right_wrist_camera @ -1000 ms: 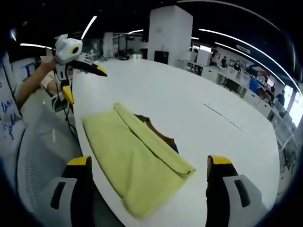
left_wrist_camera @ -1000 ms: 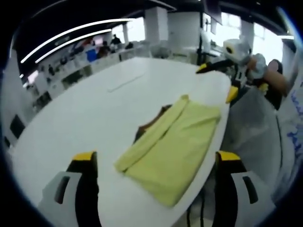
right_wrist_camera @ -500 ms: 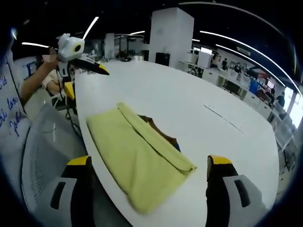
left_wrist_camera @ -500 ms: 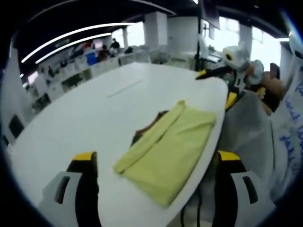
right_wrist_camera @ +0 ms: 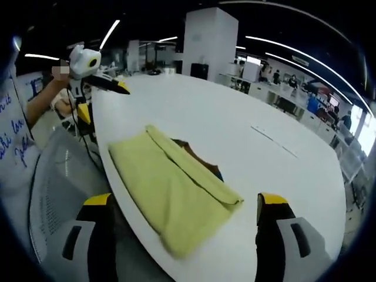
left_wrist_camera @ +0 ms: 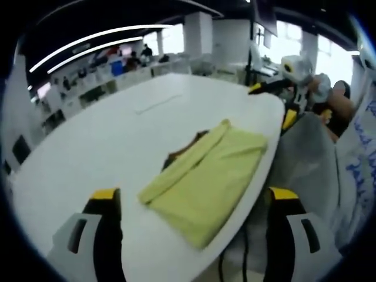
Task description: Fold the garment on the visible template until the final outline fits inside the template.
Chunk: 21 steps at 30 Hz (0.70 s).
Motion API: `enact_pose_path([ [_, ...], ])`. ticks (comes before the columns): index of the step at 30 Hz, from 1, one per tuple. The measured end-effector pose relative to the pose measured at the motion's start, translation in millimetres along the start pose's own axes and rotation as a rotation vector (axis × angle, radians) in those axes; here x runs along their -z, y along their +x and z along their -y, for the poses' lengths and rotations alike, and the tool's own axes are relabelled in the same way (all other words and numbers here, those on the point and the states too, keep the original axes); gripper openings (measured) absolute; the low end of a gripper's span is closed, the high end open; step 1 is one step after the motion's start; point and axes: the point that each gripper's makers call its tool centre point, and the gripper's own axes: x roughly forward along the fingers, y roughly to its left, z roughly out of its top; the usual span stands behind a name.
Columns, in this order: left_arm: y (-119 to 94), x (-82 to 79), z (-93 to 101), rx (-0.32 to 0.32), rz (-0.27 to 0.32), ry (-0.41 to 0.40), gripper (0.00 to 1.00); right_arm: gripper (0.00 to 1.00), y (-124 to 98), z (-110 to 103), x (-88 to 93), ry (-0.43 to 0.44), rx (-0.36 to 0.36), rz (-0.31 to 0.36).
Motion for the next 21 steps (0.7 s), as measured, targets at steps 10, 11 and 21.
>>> enact_pose_path([
  [10,-7,16.1,6.9,-0.013,-0.039,-0.011,0.98,1.0,-6,-5,11.8,0.033,0.003,-0.012],
  [11,-8,17.3,6.9,-0.015,-0.043,-0.011,0.97,1.0,-6,-6,12.4,0.033,0.004,-0.013],
  [21,-12,30.3,10.0,-0.008,-0.048,-0.054,0.96,1.0,-8,-12,25.9,0.057,0.003,-0.033],
])
